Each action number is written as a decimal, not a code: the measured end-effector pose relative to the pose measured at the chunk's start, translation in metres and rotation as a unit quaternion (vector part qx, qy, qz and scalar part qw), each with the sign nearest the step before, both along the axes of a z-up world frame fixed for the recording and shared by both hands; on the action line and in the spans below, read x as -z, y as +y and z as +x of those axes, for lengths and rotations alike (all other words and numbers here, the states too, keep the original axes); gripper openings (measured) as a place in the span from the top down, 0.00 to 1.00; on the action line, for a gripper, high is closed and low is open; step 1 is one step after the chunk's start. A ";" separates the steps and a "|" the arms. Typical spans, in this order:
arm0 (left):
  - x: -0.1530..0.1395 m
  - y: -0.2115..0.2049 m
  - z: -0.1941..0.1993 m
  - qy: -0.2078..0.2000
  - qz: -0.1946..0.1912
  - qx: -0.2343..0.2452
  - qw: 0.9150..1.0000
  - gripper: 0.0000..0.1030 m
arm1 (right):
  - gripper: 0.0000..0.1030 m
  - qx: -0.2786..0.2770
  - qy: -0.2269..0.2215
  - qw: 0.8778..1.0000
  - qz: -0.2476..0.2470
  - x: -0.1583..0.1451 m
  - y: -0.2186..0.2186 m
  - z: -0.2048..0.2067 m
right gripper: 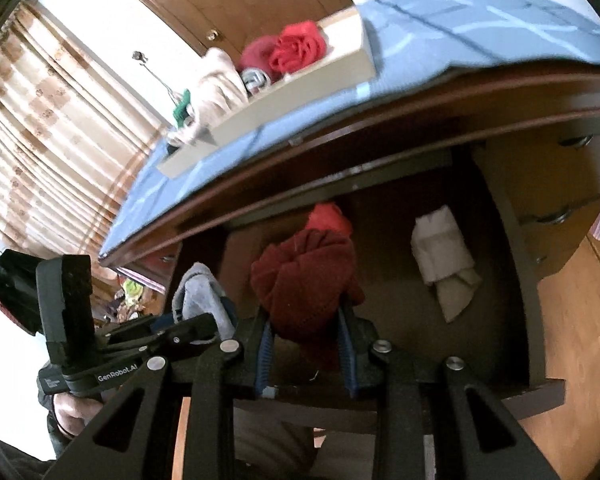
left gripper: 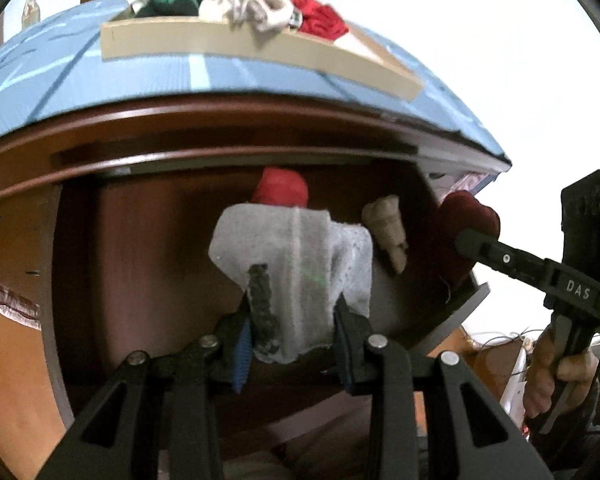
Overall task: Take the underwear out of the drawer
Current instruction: 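Grasp grey underwear with left tool while right tool grasps dark red underwear, then lift both pieces up out of the drawer toward the tray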
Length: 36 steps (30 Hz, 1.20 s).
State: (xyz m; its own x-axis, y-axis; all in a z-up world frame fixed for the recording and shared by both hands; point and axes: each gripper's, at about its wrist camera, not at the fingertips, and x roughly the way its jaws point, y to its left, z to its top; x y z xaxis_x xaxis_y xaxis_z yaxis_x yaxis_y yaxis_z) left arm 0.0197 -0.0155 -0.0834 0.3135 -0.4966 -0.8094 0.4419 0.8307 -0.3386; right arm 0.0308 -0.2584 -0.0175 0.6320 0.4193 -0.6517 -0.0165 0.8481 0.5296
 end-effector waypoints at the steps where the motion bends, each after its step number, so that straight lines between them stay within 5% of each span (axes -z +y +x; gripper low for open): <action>1: -0.005 0.000 0.000 -0.005 -0.003 0.000 1.000 0.68 | 0.70 0.001 -0.005 1.000 -0.001 -0.003 0.000 -0.002; 36: -0.123 -0.012 0.004 -0.166 -0.064 0.014 0.984 0.68 | 0.70 0.001 -0.150 0.988 -0.025 -0.110 0.010 0.001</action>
